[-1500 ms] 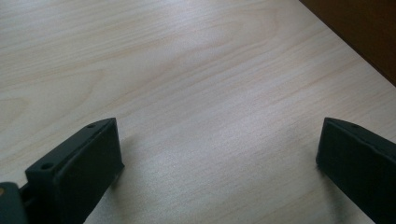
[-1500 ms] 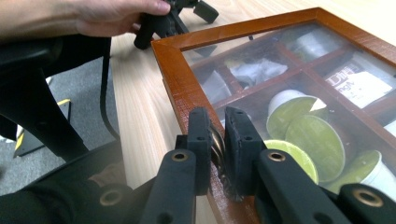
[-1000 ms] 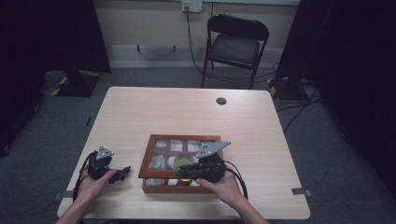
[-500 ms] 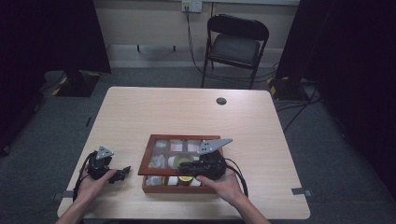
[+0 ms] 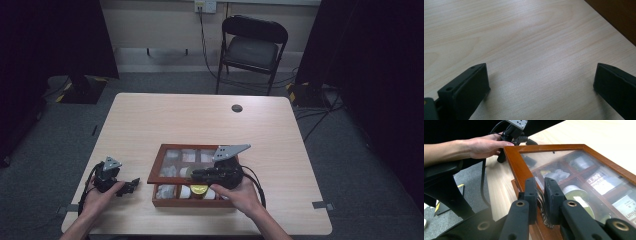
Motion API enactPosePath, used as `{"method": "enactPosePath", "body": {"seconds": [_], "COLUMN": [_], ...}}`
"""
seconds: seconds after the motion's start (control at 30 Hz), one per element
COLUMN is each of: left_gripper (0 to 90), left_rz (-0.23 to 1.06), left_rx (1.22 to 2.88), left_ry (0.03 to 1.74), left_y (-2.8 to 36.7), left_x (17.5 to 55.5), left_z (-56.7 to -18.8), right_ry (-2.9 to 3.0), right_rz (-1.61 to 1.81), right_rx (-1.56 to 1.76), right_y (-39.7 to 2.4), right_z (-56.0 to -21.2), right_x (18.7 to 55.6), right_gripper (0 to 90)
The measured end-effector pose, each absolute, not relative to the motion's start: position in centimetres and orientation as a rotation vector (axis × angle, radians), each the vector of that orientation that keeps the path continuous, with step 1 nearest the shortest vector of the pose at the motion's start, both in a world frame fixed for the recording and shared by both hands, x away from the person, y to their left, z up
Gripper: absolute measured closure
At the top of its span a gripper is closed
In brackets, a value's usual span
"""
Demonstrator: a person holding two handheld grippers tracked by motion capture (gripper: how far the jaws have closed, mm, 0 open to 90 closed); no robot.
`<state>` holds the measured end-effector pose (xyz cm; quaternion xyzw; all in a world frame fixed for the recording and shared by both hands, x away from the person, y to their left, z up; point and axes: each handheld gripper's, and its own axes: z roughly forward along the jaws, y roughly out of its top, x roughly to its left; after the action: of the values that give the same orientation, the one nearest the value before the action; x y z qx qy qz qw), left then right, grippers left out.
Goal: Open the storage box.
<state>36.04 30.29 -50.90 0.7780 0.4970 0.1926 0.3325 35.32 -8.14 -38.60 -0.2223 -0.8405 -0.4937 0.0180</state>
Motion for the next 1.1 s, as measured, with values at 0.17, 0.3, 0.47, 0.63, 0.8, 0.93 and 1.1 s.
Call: {"method": "enactPosePath", "body": {"seconds": [0.17, 0.3, 0.47, 0.63, 0.8, 0.93, 1.1], "left_gripper": [0.0, 0.0, 0.0, 0.0, 0.0, 0.0, 0.0], "left_rz": [0.502, 0.503, 0.503, 0.504, 0.505, 0.505, 0.503], "left_rx": [2.029, 2.033, 2.038, 2.034, 2.039, 2.045, 2.030], "left_ry": [1.299, 1.298, 1.296, 1.298, 1.295, 1.292, 1.299], "left_y": [30.3, 30.3, 30.3, 30.3, 30.3, 30.4, 30.3], "left_x": [36.0, 36.0, 36.0, 36.0, 36.1, 36.1, 36.0], "left_z": [-50.9, -50.9, -50.9, -50.9, -50.9, -50.9, -50.9], "right_ry": [-2.606, -2.598, -2.580, -2.571, -2.574, -2.566, -2.554], "right_rz": [-1.548, -1.555, -1.566, -1.573, -1.574, -1.563, -1.551], "right_rx": [-0.696, -0.697, -0.712, -0.725, -0.722, -0.729, -0.738], "right_y": [-8.2, -8.3, -8.4, -8.4, -8.4, -8.4, -8.4], "right_z": [-38.3, -38.1, -37.7, -37.3, -37.0, -36.7, -36.5], "right_x": [35.5, 35.6, 35.9, 36.2, 36.5, 36.7, 37.0], "right_gripper": [81.2, 81.2, 81.2, 81.2, 81.2, 81.2, 81.2]}}
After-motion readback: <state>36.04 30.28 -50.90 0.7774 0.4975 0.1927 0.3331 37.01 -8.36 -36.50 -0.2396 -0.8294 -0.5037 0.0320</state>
